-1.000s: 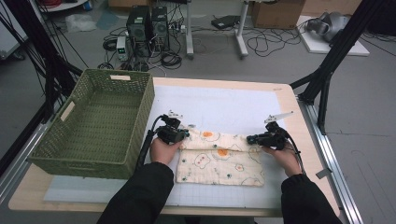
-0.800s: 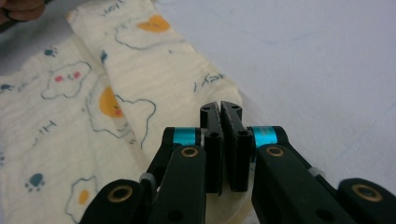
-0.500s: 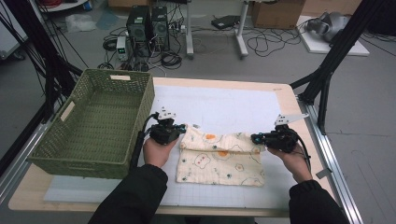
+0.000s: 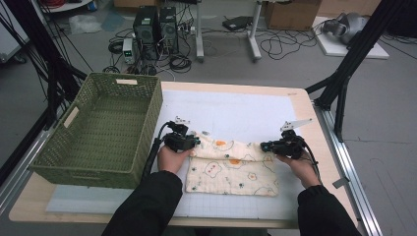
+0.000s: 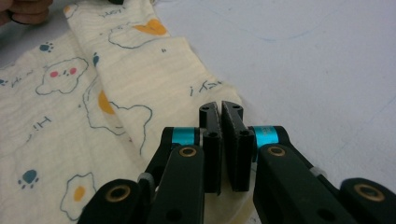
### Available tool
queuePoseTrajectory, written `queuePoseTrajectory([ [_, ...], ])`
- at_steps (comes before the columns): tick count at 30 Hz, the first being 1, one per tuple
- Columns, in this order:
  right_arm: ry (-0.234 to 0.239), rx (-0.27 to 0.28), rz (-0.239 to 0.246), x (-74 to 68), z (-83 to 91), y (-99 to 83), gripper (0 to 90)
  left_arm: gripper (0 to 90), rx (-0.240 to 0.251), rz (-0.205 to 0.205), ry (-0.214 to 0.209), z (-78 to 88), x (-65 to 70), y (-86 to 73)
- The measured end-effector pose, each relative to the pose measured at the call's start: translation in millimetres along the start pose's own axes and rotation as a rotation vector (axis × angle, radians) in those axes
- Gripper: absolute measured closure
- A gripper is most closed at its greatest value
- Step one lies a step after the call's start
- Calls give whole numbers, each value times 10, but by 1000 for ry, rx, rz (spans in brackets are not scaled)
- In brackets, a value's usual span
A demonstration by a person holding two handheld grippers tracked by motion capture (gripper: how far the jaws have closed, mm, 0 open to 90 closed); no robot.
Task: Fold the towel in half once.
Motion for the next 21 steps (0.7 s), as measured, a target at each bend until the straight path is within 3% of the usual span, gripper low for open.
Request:
queuePoseTrajectory([
  [2, 2, 2, 0, 9, -20, -8, 867, 863, -4, 23, -24, 2, 5, -7],
  [7, 6, 13, 8, -30, 1, 22, 868, 881, -17, -17, -35, 52, 27, -6],
  [15, 25, 87, 18, -131, 179, 155, 870, 883, 83, -50, -42, 302, 106, 206],
  [21, 60, 135, 45, -324, 361, 199, 870, 882, 146, -68, -108, 593, 295, 237],
])
Point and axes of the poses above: each handheld gripper's, and its own axes: z roughly backward along the jaws, y roughly out of its top, x roughly to its right, the point moved 9 cm from there along -z, roughly forward along the jaws, and after that the axes turned 12 degrees about x, right-handed, at the moved point
